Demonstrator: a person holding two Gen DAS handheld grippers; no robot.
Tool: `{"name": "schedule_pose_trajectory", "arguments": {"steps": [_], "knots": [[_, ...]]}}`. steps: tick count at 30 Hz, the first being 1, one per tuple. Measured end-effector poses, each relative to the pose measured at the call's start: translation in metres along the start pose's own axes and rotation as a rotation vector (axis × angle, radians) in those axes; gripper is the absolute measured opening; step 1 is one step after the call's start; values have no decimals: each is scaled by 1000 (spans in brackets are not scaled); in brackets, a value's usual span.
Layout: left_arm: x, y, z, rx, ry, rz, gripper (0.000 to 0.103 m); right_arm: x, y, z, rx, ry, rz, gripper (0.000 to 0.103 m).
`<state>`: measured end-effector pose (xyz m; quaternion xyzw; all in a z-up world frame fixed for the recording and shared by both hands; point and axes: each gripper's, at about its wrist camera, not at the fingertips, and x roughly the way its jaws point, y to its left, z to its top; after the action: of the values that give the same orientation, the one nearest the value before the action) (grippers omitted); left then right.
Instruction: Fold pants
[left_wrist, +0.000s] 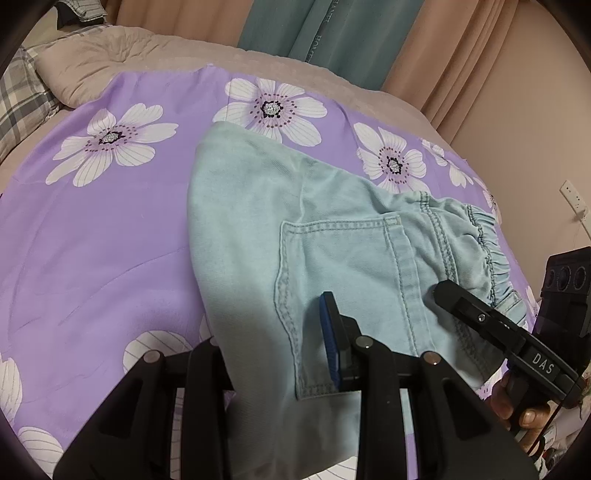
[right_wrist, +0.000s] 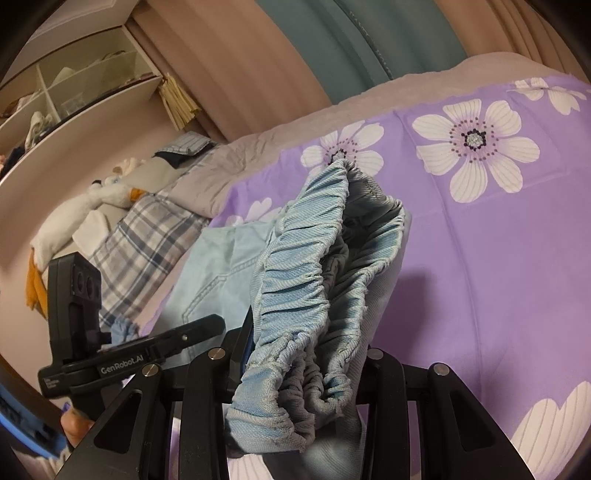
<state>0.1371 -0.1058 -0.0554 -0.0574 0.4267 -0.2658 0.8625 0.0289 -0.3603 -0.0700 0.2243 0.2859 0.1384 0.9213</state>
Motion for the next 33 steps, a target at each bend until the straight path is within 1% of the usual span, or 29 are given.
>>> {"name": "schedule_pose_trajectory", "arguments": {"steps": [20,33], "knots": [[23,6,-1,-8,37,14,29,13,-8,-3,21,25,-18,37],[42,13,-4,-23,77,28,29,26,-15,-8,62,68,-42,37]]}}
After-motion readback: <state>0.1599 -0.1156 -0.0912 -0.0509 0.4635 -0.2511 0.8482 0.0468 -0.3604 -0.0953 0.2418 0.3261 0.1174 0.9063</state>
